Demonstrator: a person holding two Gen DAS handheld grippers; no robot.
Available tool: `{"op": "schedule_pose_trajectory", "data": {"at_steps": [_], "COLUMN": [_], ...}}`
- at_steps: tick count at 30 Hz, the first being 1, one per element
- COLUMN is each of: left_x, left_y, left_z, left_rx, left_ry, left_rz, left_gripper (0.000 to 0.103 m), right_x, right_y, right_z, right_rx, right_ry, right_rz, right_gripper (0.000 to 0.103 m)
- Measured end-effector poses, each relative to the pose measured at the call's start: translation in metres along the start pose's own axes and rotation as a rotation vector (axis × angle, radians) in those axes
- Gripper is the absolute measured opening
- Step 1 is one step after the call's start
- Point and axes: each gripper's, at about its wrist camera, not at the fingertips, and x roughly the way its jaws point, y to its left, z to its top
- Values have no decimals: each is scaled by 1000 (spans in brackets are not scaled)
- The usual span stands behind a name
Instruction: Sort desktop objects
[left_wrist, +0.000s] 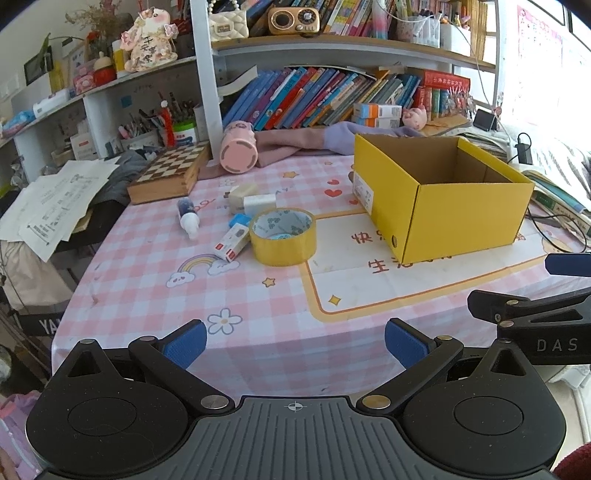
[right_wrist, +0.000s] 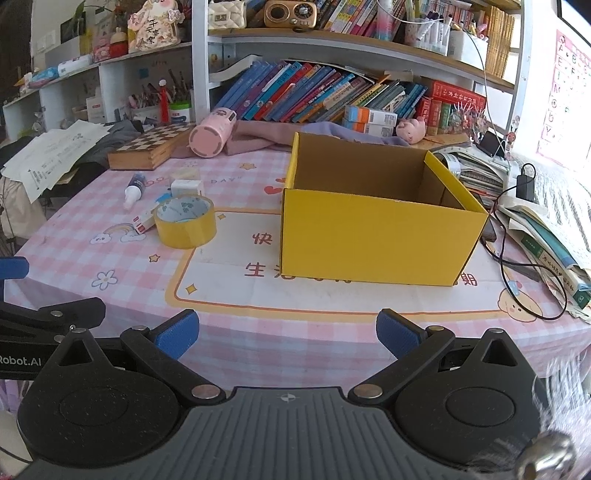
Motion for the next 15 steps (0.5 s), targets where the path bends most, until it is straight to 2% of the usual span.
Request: {"op": "schedule_pose_trajectory", "data": {"at_steps": [4, 8, 15], "left_x": [-1, -5, -5], "left_y": [1, 5, 11], "left_z": [0, 0, 2], "left_rx": [5, -11, -17], "left_ry": [-9, -46, -63], "left_rz": [-16, -38, -15], "left_gripper": [103, 103, 103], "right_x": [0, -7, -5], "right_y": [1, 2, 0], "right_z": [0, 3, 6], "right_rx": [-5, -12, 9], "right_ry": [-1, -47, -58], "right_rz": [-3, -10, -4], "right_gripper": [103, 103, 103]}}
